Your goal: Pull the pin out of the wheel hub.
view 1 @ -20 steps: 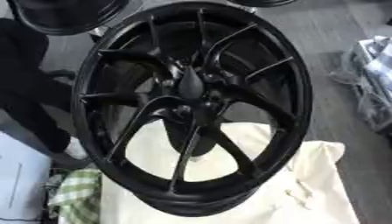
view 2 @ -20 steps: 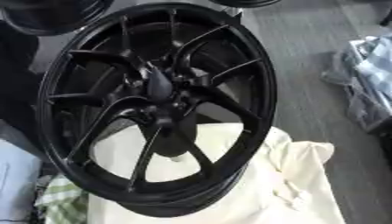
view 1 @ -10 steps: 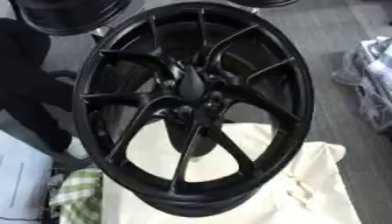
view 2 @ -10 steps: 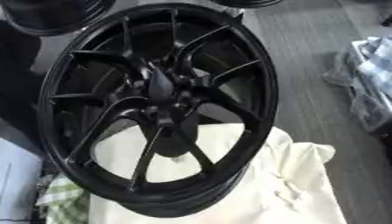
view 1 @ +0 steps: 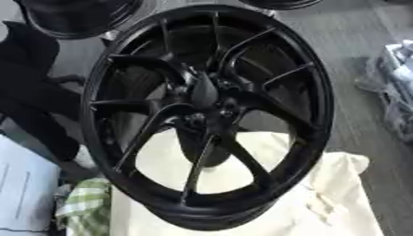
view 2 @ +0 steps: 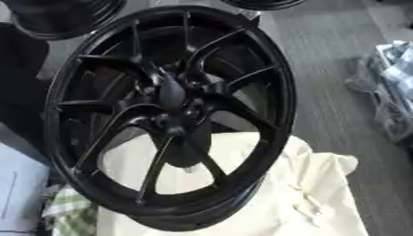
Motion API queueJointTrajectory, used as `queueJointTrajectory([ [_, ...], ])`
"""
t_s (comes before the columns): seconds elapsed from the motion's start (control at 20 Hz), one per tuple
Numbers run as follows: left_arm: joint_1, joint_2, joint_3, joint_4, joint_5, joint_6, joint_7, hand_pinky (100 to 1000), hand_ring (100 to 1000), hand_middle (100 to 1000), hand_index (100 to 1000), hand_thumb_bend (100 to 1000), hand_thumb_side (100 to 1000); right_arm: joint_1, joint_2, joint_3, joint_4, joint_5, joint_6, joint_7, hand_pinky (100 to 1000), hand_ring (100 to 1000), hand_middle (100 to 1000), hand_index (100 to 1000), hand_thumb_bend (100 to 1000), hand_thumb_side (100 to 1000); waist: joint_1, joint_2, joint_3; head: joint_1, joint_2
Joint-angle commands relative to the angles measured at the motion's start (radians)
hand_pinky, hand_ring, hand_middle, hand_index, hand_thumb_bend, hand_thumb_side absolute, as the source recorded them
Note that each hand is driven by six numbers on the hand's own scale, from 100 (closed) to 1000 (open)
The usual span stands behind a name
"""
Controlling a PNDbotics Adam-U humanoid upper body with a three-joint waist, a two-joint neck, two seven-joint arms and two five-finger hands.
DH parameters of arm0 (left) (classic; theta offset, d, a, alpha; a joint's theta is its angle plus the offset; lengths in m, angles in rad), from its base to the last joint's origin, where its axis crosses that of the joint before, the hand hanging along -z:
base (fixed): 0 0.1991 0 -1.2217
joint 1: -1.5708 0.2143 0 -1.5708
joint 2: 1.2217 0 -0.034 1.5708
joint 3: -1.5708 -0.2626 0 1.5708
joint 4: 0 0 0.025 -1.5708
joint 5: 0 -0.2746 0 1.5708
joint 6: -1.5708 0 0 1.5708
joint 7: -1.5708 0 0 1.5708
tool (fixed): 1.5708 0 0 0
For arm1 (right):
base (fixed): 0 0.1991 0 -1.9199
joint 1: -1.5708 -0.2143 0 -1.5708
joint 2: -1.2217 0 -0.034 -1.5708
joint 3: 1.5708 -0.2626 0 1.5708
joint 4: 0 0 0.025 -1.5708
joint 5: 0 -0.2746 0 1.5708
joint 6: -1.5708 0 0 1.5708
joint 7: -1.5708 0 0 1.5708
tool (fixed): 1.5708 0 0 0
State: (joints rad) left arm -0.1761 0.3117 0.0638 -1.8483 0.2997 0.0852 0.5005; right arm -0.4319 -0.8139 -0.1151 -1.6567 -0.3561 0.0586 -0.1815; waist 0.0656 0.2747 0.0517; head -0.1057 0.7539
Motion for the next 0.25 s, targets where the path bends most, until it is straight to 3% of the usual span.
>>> queueJointTrajectory([
  [0.05,-0.009,0.013,0.001,-0.017,-0.008,-0.001,-0.005,781,733,771,782,187,863,-0.020,-0.010,0.006,-0.027,0.000,0.012,-0.009,765,680,656,758,439,318,-0.002,-0.019,0.000,-0.003,-0.007],
  [0.25,-0.015,0.006,-0.010,-0.018,-0.008,0.001,-0.016,781,732,771,782,187,863,-0.063,0.033,0.041,-0.033,-0.017,0.023,0.000,759,671,647,746,444,298,0.002,-0.023,0.011,-0.011,-0.007],
])
